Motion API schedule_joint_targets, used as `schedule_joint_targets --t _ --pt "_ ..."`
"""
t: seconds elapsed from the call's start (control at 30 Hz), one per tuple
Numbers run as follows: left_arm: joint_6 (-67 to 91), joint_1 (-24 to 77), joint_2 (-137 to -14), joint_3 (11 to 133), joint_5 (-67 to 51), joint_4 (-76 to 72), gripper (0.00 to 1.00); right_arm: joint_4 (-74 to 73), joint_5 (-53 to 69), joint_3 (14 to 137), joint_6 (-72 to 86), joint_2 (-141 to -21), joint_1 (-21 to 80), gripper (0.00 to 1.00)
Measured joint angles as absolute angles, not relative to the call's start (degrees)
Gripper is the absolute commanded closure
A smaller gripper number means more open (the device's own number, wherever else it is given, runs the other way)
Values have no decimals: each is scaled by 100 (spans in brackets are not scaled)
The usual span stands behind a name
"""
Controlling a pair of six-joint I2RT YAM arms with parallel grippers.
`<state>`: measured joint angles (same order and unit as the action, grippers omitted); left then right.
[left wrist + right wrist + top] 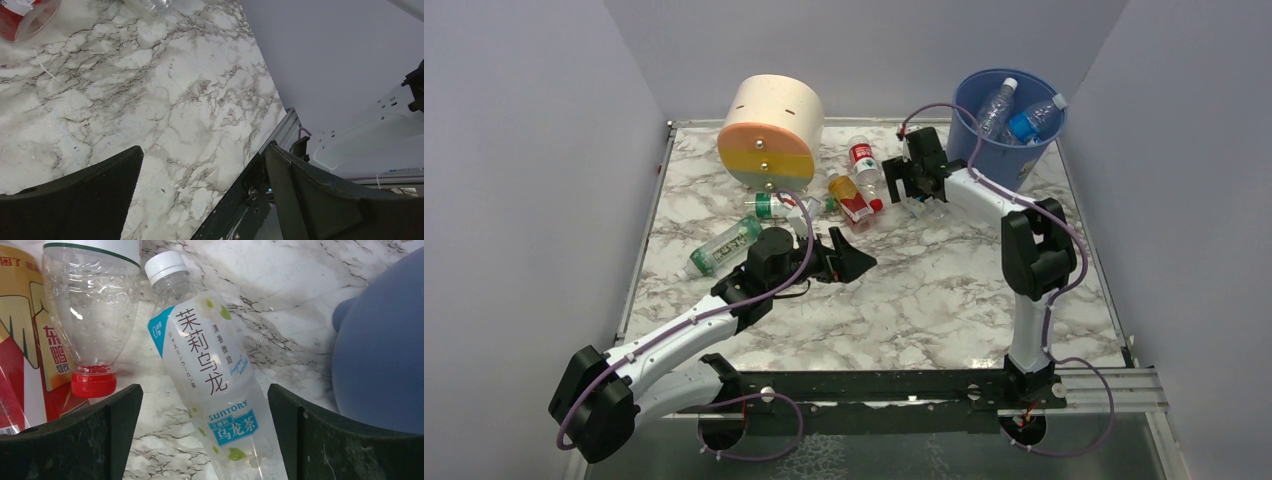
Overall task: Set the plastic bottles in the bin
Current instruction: Pick up the plastic bottle at the center of the board.
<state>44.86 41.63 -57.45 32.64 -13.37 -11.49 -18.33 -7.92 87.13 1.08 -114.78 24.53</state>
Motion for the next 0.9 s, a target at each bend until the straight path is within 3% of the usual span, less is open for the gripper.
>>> schedule_joint_targets --t 0.43,0.9 --pt "4434 4163 -5743 3264 -1380 -1142 1 -1929 -985 8744 353 -11587 2453 2" --pt "4434 4163 -5690 3264 -1393 -1129 1 -1848 -764 7881 558 -11476 2453 18"
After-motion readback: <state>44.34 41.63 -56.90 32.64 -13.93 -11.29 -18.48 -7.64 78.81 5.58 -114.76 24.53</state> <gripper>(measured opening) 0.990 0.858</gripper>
